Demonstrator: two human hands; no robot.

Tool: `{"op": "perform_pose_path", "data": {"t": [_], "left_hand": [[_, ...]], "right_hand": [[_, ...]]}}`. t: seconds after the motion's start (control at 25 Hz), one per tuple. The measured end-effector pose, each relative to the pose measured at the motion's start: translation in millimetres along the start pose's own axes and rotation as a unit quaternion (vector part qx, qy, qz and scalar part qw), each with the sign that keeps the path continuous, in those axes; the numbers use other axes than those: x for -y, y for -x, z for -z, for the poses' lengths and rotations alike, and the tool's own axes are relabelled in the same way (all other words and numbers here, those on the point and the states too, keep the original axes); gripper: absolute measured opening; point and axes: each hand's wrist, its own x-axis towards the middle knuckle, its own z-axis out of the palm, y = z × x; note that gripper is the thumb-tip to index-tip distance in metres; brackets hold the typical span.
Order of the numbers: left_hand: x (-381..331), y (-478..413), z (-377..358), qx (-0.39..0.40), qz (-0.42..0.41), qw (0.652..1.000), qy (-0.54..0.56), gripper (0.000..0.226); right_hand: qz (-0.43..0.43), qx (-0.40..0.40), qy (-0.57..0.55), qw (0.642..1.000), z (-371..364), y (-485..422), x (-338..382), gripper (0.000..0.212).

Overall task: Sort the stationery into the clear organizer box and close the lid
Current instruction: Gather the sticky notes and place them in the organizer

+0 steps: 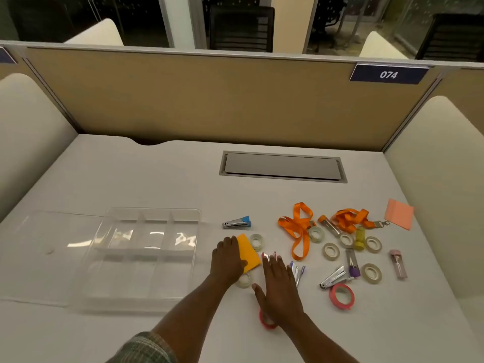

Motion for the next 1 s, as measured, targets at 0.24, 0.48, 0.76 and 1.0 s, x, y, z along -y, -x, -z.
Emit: {"op": "perform_pose_path", "data": {"t": [0.24, 0.48, 0.76, 1.0], "left_hand": [[-4, 0, 9, -0.096, 0.019, 0.995, -0.002, 0.035], [-8, 4, 34, -0.124, 0.106, 0.938, 0.307, 0.008], [-13, 23, 63, -0.027, 0.197, 0.786, 0.585, 0.011], [-33, 43, 85, 0.001, 0.151, 0.762, 0.63, 0.007]], "right_hand": [[-0.009, -0.005, -0.012, 1.0, 5, -11, 3, 0.074], [-0.08, -0.107, -0.189, 0.973, 32, -24, 17, 0.06], [-0.228, -0.043, -0.388, 0.892, 71, -43, 31, 0.048], [-0.341, 0.069, -0.605, 0.716, 88, -53, 36, 0.059]]}}
